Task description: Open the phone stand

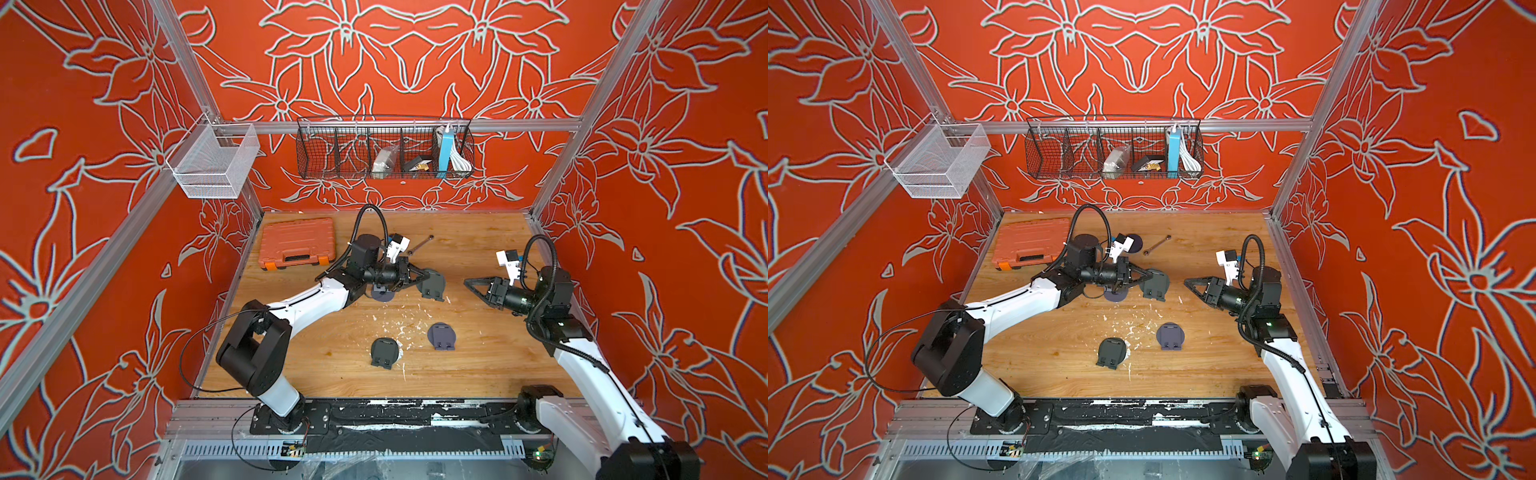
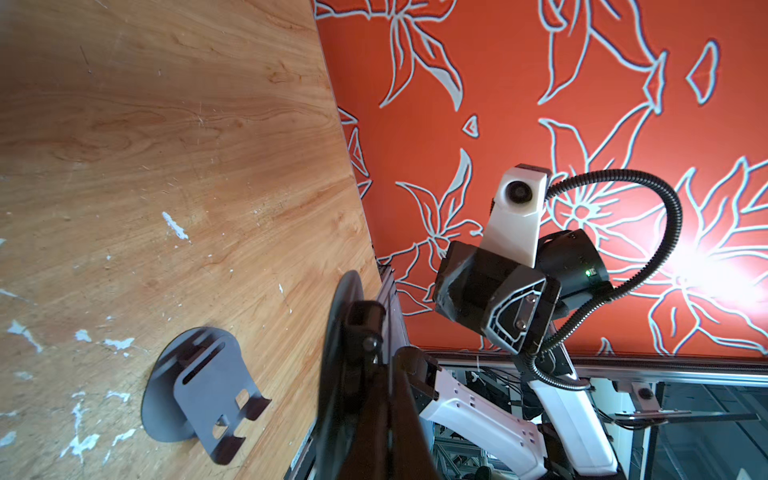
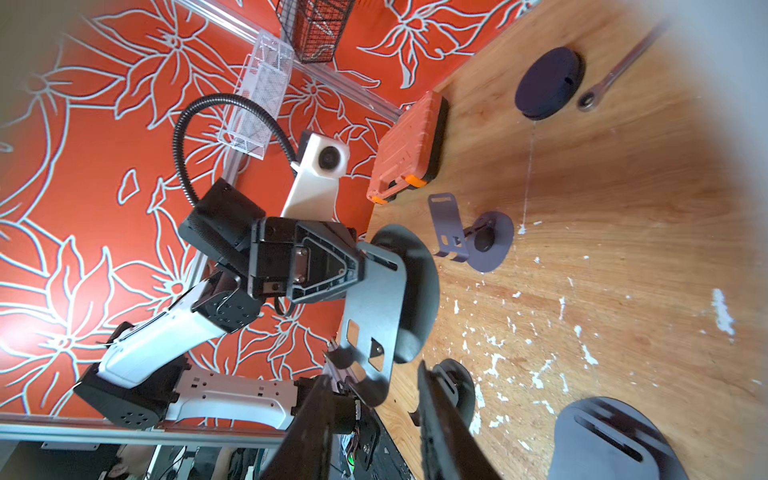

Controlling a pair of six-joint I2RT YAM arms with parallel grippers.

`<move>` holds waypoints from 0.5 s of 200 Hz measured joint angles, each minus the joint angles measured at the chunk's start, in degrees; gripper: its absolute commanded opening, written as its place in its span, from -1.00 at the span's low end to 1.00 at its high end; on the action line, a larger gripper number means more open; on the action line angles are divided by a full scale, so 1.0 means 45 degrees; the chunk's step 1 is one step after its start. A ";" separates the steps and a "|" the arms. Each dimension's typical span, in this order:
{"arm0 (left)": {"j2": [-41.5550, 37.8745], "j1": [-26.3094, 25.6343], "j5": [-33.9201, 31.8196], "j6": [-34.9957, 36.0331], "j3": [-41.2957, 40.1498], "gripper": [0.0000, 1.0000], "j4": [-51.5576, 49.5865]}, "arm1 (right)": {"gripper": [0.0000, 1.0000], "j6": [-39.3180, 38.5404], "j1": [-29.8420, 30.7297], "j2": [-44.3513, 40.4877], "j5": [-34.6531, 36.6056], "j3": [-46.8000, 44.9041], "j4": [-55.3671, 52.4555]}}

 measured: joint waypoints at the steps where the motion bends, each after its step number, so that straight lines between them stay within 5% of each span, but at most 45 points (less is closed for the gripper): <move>1: -0.0015 0.0000 0.0000 -0.0024 -0.0024 -1.00 0.0044 | -0.26 0.0010 0.0039 0.0000 0.0005 0.0000 0.0029; 100: -0.1166 0.0000 0.0364 -0.0408 -0.0355 -1.00 0.0971 | -0.31 0.0068 0.2161 0.0991 0.0476 0.0005 0.0311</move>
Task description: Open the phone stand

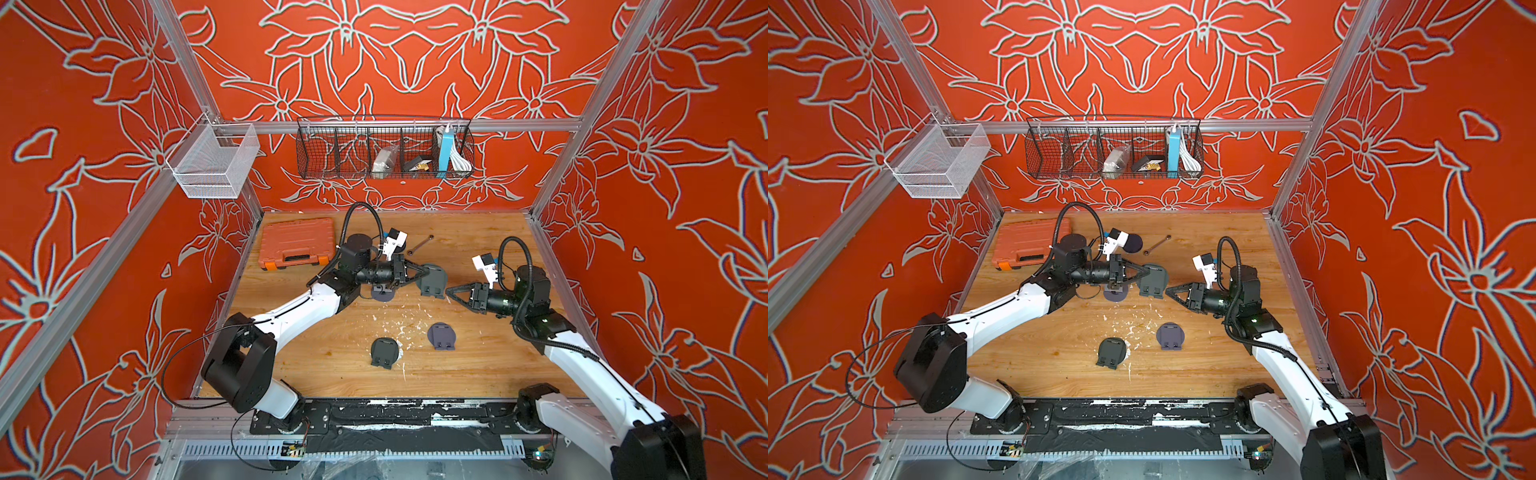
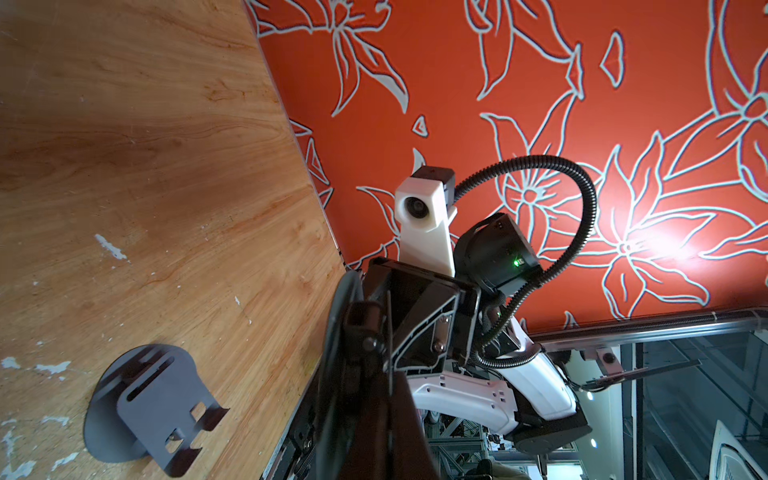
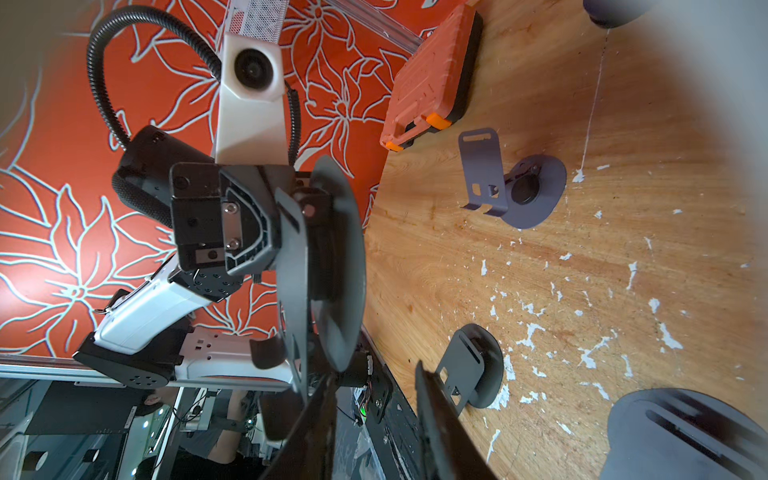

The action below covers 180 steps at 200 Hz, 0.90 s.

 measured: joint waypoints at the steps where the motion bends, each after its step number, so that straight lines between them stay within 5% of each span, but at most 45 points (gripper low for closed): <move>1: 0.0000 0.0000 0.0005 0.0000 0.0000 -1.00 0.0000 | -0.31 -0.0005 0.0000 0.0000 0.0005 0.0000 0.0005; 180: 0.0000 -0.0209 0.0699 -0.0321 -0.0554 -1.00 0.0869 | -0.45 0.0102 0.0631 0.1273 0.0510 0.0685 0.0991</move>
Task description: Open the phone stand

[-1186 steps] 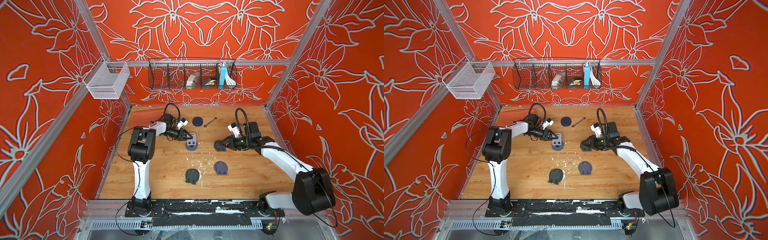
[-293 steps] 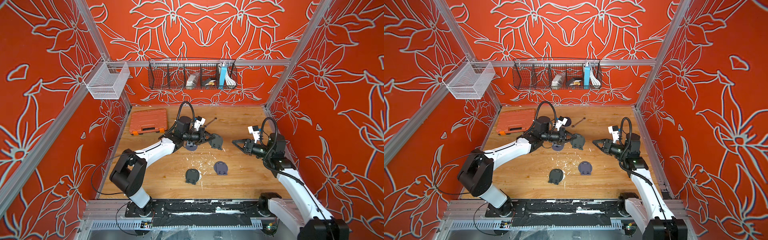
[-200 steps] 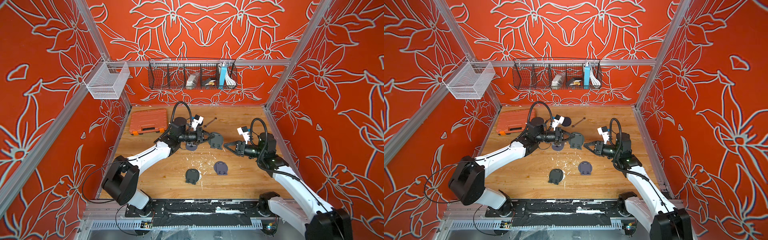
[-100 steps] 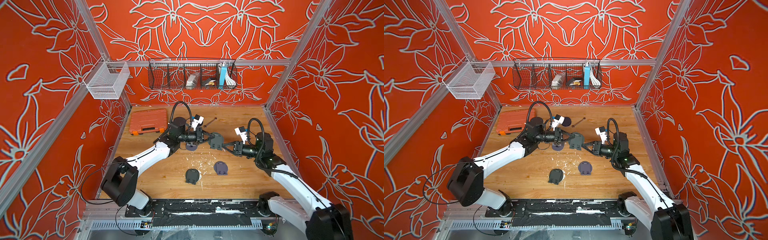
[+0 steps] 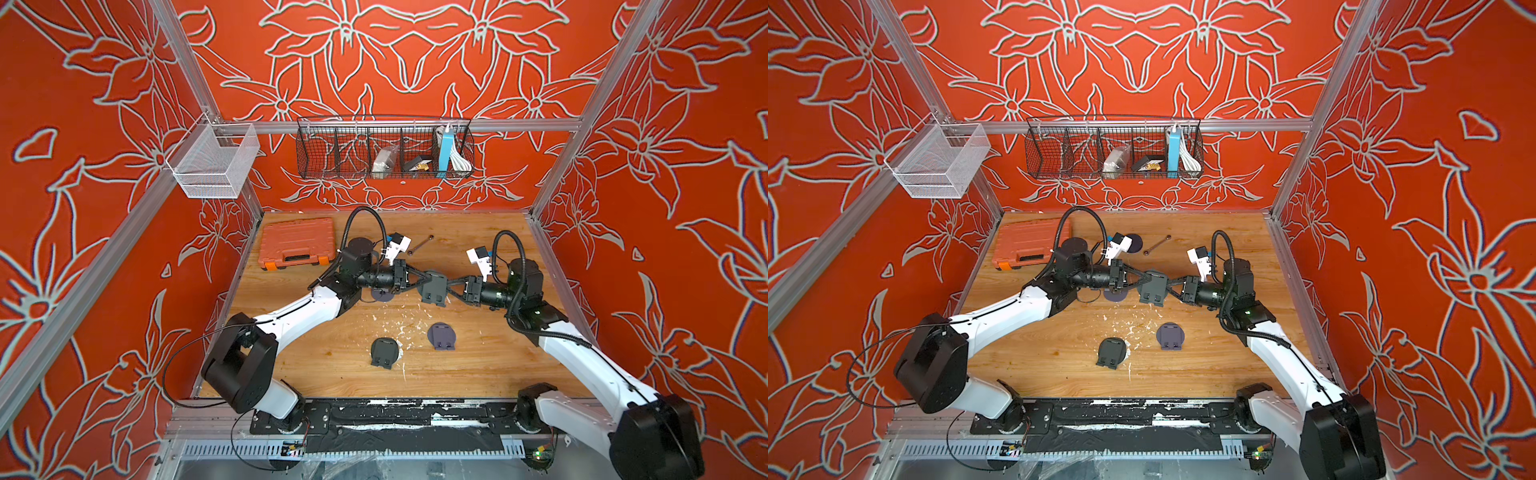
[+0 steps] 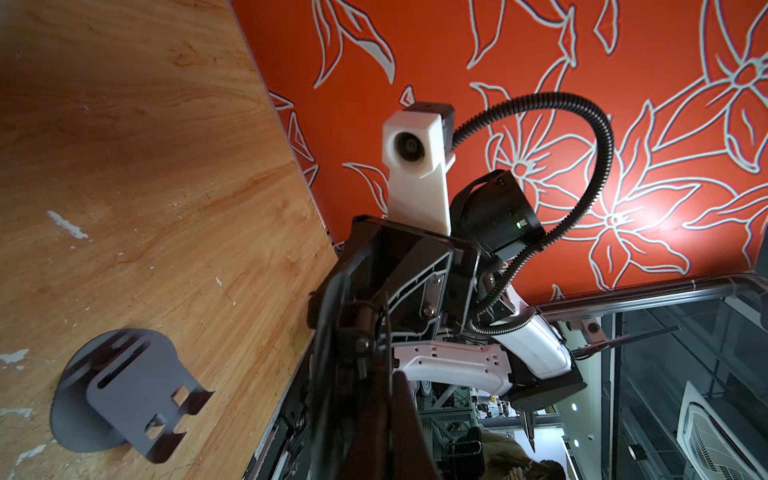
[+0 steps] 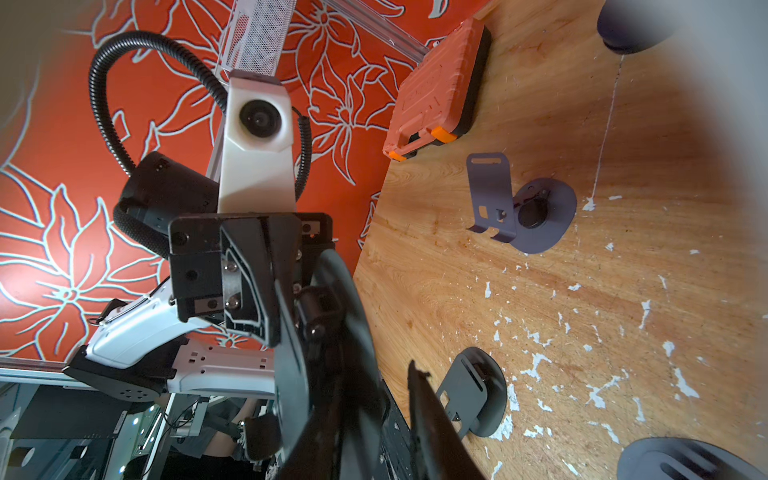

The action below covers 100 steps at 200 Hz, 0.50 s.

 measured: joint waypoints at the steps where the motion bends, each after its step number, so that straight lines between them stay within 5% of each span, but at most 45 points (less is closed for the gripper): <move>1: 0.0000 0.0005 0.0000 -0.0010 -0.0015 -1.00 0.0019 | -0.46 0.0005 0.0000 0.0010 0.0005 0.0000 0.0010; 30: 0.0000 0.0049 -0.0024 -0.0248 -0.0267 -1.00 0.0432 | -0.63 0.0073 0.0165 0.0126 0.0112 0.0005 0.0078; 53: -0.0015 0.0073 -0.0044 -0.0311 -0.0413 -1.00 0.0821 | -1.00 0.0277 0.0219 0.0131 0.0228 0.0015 0.0296; 100: -0.0039 0.0189 -0.0199 -0.0942 -0.0976 -1.00 0.1943 | -1.00 0.0437 0.0282 0.0175 0.0223 0.0136 0.0481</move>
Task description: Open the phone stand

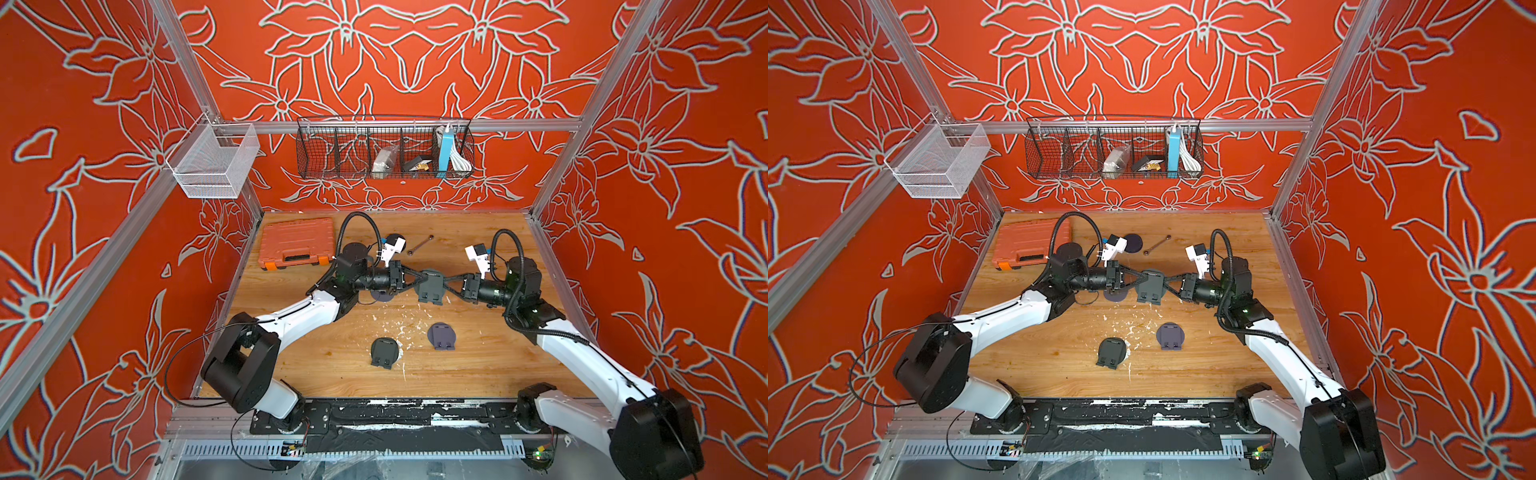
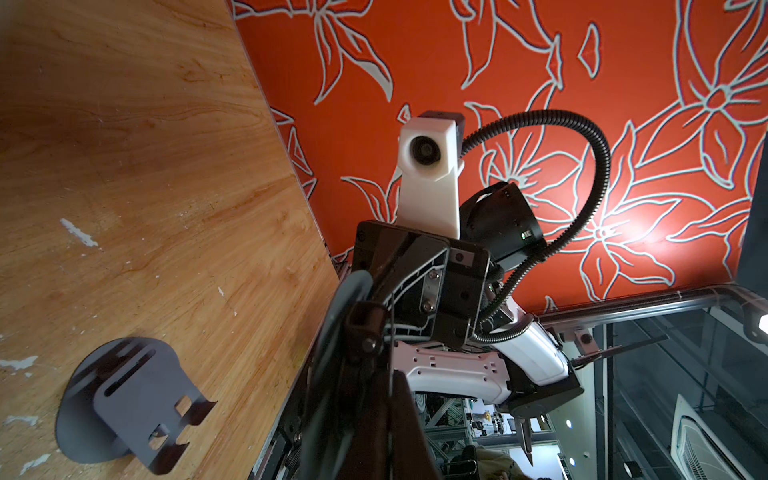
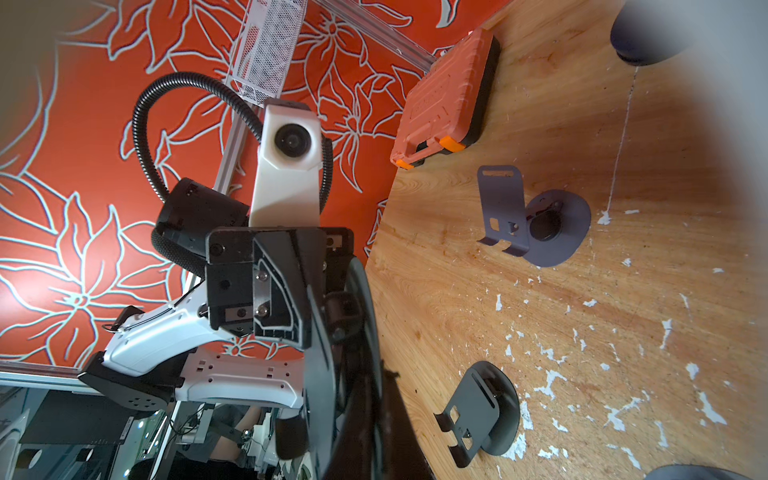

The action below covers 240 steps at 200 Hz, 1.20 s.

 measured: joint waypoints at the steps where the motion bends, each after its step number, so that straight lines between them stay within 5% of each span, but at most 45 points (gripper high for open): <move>1: -0.0005 0.0000 -0.0010 -0.0019 -0.0019 -1.00 0.0044 | -1.00 -0.0010 0.0000 0.0010 -0.0005 0.0015 -0.0019; 143: -0.0821 0.0777 -0.0398 -0.0325 0.0010 -1.00 0.0238 | -1.00 -0.0714 0.0228 0.3555 -0.3050 0.0821 -0.0733; 240: -0.1229 0.0879 0.0029 0.4464 0.0466 -1.00 -0.0622 | -1.00 0.0393 0.0219 0.3789 -0.3536 0.0612 0.0709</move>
